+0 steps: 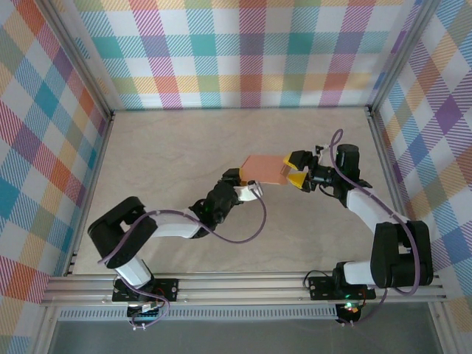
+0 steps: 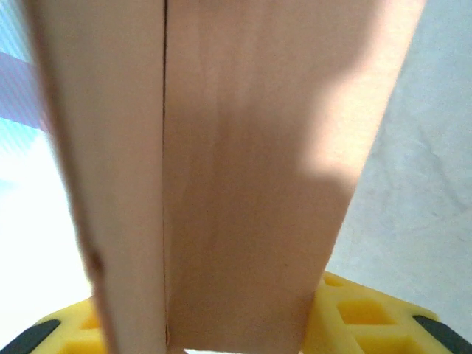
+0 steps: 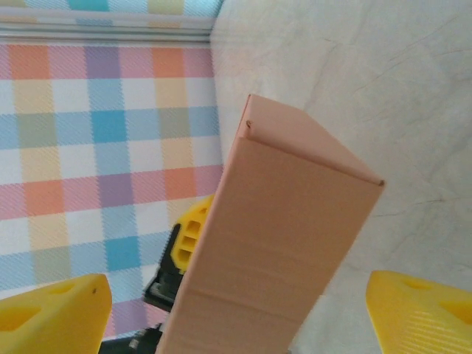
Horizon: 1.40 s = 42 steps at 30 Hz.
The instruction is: Fold the paper box
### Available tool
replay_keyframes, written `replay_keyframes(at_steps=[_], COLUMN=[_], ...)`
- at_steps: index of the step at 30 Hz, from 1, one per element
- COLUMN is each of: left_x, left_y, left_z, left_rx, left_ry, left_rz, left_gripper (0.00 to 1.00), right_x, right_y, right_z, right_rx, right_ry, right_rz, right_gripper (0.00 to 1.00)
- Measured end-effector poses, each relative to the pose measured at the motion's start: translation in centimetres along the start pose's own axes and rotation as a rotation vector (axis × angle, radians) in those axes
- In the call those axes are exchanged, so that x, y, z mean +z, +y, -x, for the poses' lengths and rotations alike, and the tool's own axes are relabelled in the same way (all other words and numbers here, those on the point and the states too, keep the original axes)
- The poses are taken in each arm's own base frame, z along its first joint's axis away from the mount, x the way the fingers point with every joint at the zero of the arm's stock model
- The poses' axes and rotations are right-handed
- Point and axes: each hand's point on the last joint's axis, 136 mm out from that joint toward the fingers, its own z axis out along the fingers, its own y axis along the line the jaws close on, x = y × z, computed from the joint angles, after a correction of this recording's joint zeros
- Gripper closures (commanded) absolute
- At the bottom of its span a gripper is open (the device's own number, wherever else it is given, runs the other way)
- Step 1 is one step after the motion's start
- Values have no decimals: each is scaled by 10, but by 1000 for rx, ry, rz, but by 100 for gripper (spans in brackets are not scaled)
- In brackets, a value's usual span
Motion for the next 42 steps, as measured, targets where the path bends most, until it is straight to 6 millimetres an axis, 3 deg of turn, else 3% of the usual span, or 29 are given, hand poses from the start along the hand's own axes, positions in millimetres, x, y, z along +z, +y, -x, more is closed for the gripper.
replay_keyframes(at_steps=[7, 14, 21, 27, 31, 33, 36, 42], left_x=[-14, -41, -70, -87, -94, -96, -96, -94], left_y=[-15, -32, -45, -54, -57, -59, -61, -64], left_z=[-9, -19, -46, -50, -46, -44, -41, -37], left_rx=[-50, -83, -102, -112, -121, -127, -134, -137], left_ry=[70, 170, 306, 364, 385, 401, 418, 437], left_rz=[-220, -441, -621, -731, -795, -828, -870, -916], left_gripper=[59, 59, 58, 58, 58, 58, 58, 58], right_x=[-14, -34, -40, -25, -12, -4, 4, 13], right_y=[-4, 2, 44, 58, 48, 39, 23, 5], right_z=[2, -6, -36, -79, -91, -96, -103, -103], right_rx=[-130, -347, -782, -1162, -1340, -1409, -1486, -1522], right_ry=[-65, -109, -112, -15, 59, 110, 183, 253], right_rz=[-128, -247, -333, -352, -406, -430, -454, -492], right_gripper=[13, 18, 18, 18, 30, 48, 67, 70])
